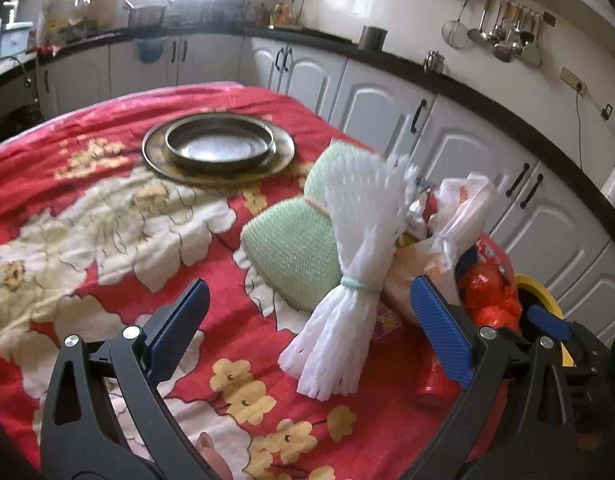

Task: Collect trash
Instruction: 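Grasp the white mesh foam bundle with the left tool while the right tool grasps the red plastic bags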

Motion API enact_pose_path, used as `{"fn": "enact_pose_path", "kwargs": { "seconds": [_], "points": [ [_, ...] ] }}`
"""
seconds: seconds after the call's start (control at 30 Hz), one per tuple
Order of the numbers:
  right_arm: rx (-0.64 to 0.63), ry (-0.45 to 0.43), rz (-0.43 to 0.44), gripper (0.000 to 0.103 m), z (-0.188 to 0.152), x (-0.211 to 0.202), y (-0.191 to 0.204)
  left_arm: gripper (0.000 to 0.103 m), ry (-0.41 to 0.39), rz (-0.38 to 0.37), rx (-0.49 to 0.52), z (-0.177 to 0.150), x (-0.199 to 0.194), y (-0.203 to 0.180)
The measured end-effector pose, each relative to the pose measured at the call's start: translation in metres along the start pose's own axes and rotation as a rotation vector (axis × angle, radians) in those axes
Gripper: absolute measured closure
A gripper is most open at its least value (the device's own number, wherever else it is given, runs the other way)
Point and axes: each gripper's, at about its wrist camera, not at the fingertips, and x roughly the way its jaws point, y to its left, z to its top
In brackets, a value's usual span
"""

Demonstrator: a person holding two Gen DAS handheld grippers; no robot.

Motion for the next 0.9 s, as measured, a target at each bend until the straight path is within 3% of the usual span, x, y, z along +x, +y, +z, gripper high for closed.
{"fn": "enact_pose_path", "kwargs": {
  "seconds": [0.1,0.13,0.3,0.37,0.47,0.7,0.9],
  "points": [
    [0.012,0.028,0.021,0.008,-0.001,0.010,0.000,0.011,0.030,-0.014,-0.006,-0.004,0.010,0.001],
    [0.020,0.041,0.032,0.013,-0.002,0.014,-0.001,0.012,0.040,-0.018,-0.005,-0.007,0.013,0.000],
    [0.078,0.095,0.089,0.032,-0.009,0.021,-0.010,0.035,0.089,-0.020,0.010,-0.017,0.023,-0.003],
    [0.090,0.114,0.100,0.047,-0.010,0.022,-0.013,0.042,0.106,-0.024,-0.002,-0.020,0.025,-0.001],
    [0.100,0.130,0.125,0.054,-0.012,0.020,-0.019,0.051,0.114,-0.028,-0.007,-0.022,0.025,0.001],
    [0.074,0.123,0.151,0.061,-0.009,0.007,-0.021,0.082,0.123,-0.037,-0.013,-0.031,0.017,0.003],
    [0.043,0.077,0.150,0.061,-0.004,-0.006,-0.019,0.085,0.110,-0.052,-0.026,-0.033,-0.001,0.006]
  ]
}}
